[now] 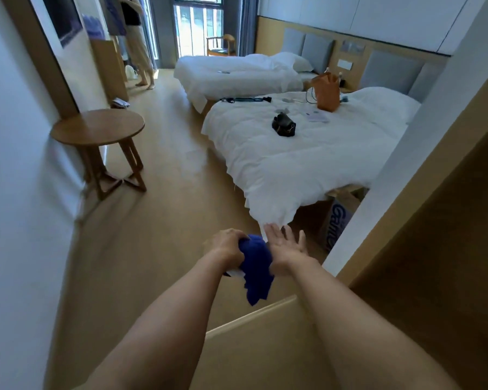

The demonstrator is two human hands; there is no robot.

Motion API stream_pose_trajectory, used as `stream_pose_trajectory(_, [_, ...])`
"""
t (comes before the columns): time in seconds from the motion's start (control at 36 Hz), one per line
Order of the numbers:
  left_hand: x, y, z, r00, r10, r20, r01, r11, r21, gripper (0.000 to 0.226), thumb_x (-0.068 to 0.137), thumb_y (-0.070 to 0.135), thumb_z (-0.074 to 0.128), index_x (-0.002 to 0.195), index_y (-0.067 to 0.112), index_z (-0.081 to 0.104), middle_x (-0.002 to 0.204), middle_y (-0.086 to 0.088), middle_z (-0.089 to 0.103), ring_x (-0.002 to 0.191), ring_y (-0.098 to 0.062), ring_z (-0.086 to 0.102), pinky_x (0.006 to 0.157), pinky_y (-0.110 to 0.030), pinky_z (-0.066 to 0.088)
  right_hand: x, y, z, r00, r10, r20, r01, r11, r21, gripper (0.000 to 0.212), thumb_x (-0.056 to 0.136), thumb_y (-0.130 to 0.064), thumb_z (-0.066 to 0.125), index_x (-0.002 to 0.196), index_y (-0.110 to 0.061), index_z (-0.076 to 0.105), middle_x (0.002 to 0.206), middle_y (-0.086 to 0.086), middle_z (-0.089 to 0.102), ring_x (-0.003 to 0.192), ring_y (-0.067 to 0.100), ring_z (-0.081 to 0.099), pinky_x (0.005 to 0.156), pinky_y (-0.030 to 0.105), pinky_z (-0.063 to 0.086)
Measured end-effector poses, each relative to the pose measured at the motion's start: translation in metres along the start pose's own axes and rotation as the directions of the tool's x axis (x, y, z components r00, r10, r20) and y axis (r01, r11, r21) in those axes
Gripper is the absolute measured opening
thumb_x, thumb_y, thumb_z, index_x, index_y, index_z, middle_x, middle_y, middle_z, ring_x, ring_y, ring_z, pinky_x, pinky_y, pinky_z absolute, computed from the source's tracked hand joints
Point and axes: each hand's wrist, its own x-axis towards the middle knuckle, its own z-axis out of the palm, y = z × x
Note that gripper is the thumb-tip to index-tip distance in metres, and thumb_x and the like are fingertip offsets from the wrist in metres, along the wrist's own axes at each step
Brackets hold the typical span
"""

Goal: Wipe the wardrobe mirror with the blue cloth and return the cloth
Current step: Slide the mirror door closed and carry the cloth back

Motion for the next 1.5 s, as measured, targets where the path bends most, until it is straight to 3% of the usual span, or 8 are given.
stream_pose_trajectory(0.11, [0.016, -0.025, -0.014, 1.0, -0.022, -0.015, 0.02, 0.995, -0.099, 0.058, 0.071, 0.007, 0.052, 0.116, 0.043, 0.058, 0.121, 0.003, 0.057, 0.1, -0.022, 0.057, 0.076, -0.038, 0.057, 0.036, -0.022, 0.004, 0.99, -0.138, -0.021, 0.133, 0.98, -0.145, 0.095, 0.077, -0.026, 0.065, 0.151, -0.023, 0.004, 0.154, 0.003, 0.022, 0.145, 0.031, 0.008, 0.11, 0.06, -0.009])
stream_pose_trajectory(0.19, [0.026, -0.047, -0.02, 0.999, -0.049, -0.023, 0.045, 0.99, -0.137, 0.056, 0.07, 0.005, 0.052, 0.112, 0.041, 0.06, 0.118, 0.003, 0.059, 0.099, -0.021, 0.057, 0.078, -0.037, 0.057, 0.06, -0.033, -0.003, 0.977, -0.199, -0.074, 0.187, 0.972, -0.143, 0.058, 0.076, -0.026, 0.061, 0.13, -0.027, 0.041, 0.134, -0.001, 0.044, 0.132, 0.026, 0.032, 0.112, 0.059, 0.002])
stream_pose_trajectory(0.25, [0.035, -0.06, -0.022, 0.997, -0.068, -0.034, 0.061, 0.981, -0.182, 0.054, 0.069, 0.003, 0.053, 0.111, 0.036, 0.062, 0.115, 0.002, 0.059, 0.093, -0.019, 0.056, 0.069, -0.032, 0.056, 0.076, -0.041, -0.006, 0.969, -0.237, -0.068, 0.227, 0.966, -0.124, 0.047, 0.075, -0.026, 0.06, 0.12, -0.026, 0.047, 0.129, -0.001, 0.047, 0.126, 0.025, 0.036, 0.112, 0.055, 0.01])
stream_pose_trajectory(0.33, [0.051, -0.076, -0.026, 0.995, -0.078, -0.065, 0.064, 0.98, -0.19, 0.055, 0.07, 0.003, 0.057, 0.116, 0.033, 0.062, 0.108, 0.004, 0.058, 0.086, -0.015, 0.054, 0.054, -0.023, 0.049, 0.102, -0.052, -0.012, 0.96, -0.271, -0.07, 0.267, 0.962, -0.057, 0.038, 0.076, -0.024, 0.06, 0.111, -0.023, 0.047, 0.12, 0.001, 0.053, 0.113, 0.025, 0.044, 0.102, 0.044, 0.031])
stream_pose_trajectory(0.39, [0.065, -0.084, -0.029, 0.995, -0.059, -0.075, 0.052, 0.994, -0.093, 0.051, 0.073, 0.006, 0.058, 0.116, 0.033, 0.06, 0.108, 0.005, 0.062, 0.086, -0.014, 0.056, 0.061, -0.025, 0.047, 0.12, -0.057, -0.016, 0.958, -0.28, -0.062, 0.28, 0.96, -0.004, 0.031, 0.078, -0.022, 0.059, 0.104, -0.022, 0.042, 0.112, 0.003, 0.057, 0.098, 0.025, 0.051, 0.084, 0.037, 0.041])
stream_pose_trajectory(0.58, [0.136, -0.092, -0.041, 0.981, -0.143, -0.133, 0.159, 0.98, 0.118, 0.028, 0.081, 0.02, 0.059, 0.108, 0.026, 0.058, 0.105, -0.002, 0.065, 0.094, -0.025, 0.062, 0.075, -0.033, 0.049, 0.196, -0.062, -0.038, 0.926, -0.362, -0.11, 0.353, 0.931, -0.094, 0.028, 0.083, -0.018, 0.054, 0.107, -0.018, 0.04, 0.106, 0.005, 0.058, 0.082, 0.024, 0.054, 0.066, 0.034, 0.04])
stream_pose_trajectory(1.19, [0.399, -0.074, -0.133, 0.906, -0.308, -0.291, 0.345, 0.935, 0.082, 0.029, 0.083, 0.009, 0.051, 0.107, 0.025, 0.056, 0.1, -0.001, 0.064, 0.088, -0.022, 0.061, 0.067, -0.03, 0.044, 0.465, -0.047, -0.185, 0.856, -0.515, -0.051, 0.5, 0.848, -0.176, 0.043, 0.081, -0.005, 0.056, 0.12, -0.014, 0.04, 0.112, 0.006, 0.057, 0.095, 0.026, 0.06, 0.067, 0.033, 0.045])
stream_pose_trajectory(1.5, [0.505, -0.131, -0.195, 0.893, -0.302, -0.333, 0.356, 0.927, 0.117, 0.021, 0.09, 0.011, 0.048, 0.105, 0.024, 0.054, 0.1, 0.001, 0.062, 0.086, -0.019, 0.061, 0.071, -0.031, 0.049, 0.586, -0.102, -0.222, 0.845, -0.531, -0.054, 0.516, 0.839, -0.175, 0.051, 0.082, -0.006, 0.059, 0.128, -0.016, 0.039, 0.121, 0.005, 0.056, 0.105, 0.025, 0.058, 0.084, 0.038, 0.052])
